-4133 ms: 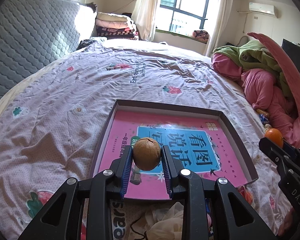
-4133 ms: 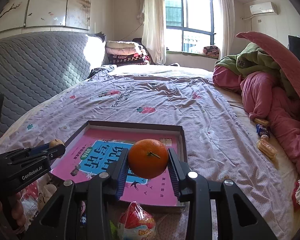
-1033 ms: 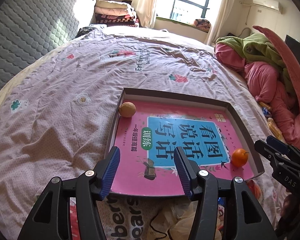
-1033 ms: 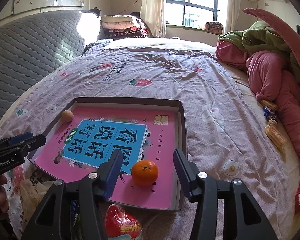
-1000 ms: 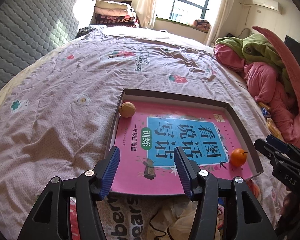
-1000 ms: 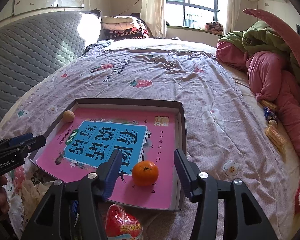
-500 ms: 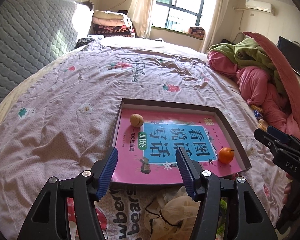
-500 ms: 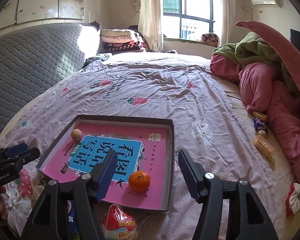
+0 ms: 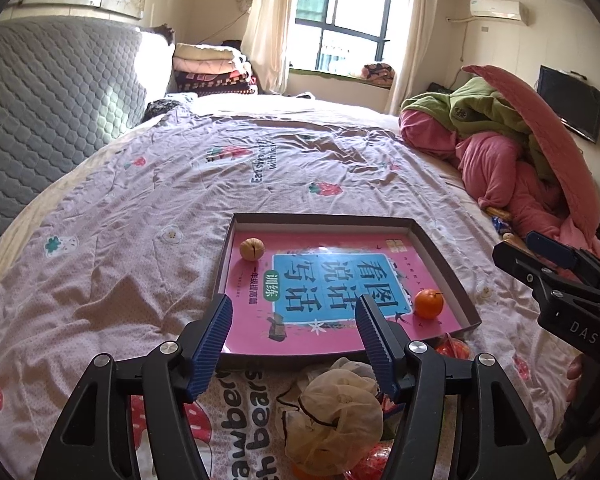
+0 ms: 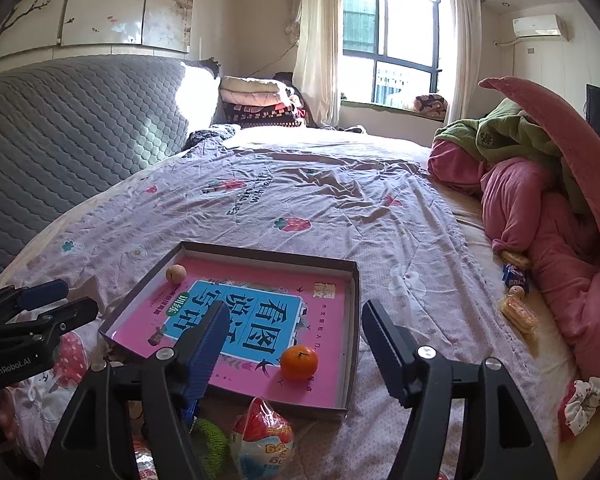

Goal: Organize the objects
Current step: 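Withdraw both open grippers from the tray back toward the item pile, then move left gripper to the beige mesh bag while right gripper moves to the candy bag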

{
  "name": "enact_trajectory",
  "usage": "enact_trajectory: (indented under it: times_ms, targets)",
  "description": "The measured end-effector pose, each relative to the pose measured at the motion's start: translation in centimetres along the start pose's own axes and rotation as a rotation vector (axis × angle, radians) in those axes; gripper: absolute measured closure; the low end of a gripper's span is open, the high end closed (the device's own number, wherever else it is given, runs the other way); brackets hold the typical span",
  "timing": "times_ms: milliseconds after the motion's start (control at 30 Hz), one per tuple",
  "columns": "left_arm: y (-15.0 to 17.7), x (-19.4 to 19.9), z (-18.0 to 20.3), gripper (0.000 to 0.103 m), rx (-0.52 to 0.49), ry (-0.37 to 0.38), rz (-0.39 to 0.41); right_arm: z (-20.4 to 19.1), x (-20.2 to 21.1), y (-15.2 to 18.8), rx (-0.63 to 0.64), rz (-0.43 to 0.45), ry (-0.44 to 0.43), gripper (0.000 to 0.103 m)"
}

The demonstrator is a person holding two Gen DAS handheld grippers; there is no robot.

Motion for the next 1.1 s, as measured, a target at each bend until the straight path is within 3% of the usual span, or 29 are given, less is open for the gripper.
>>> enact_trajectory:
  times_ms: [467, 867, 1100]
  targets:
    - [1.6, 1.0, 1.3, 0.033, -0.035, -0.033, 0.009, -1.3, 1.8, 1.1, 0.019, 0.017, -0.003, 0.032]
    - [4.3, 0.6, 1.4, 0.032, -0.003, 0.002, -0.036, -1.2, 1.4, 3.1, 0.008, -0.026, 0.000, 0.032]
    - [5.0, 0.8, 2.2, 0.032, -0.047, 0.001, -0.033, -1.0, 1.4, 4.5, 0.024, -0.046, 0.006, 0.031]
Point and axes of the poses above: each gripper's, at about its wrist camera, not at the fingertips, and x roughly against the way its jaws point, z to its right, y to its underside, the point moved 4 cm from there along -x, roughly the way its jaws point, and after that the axes turned 5 degrees about -y, right-handed, at the moved point
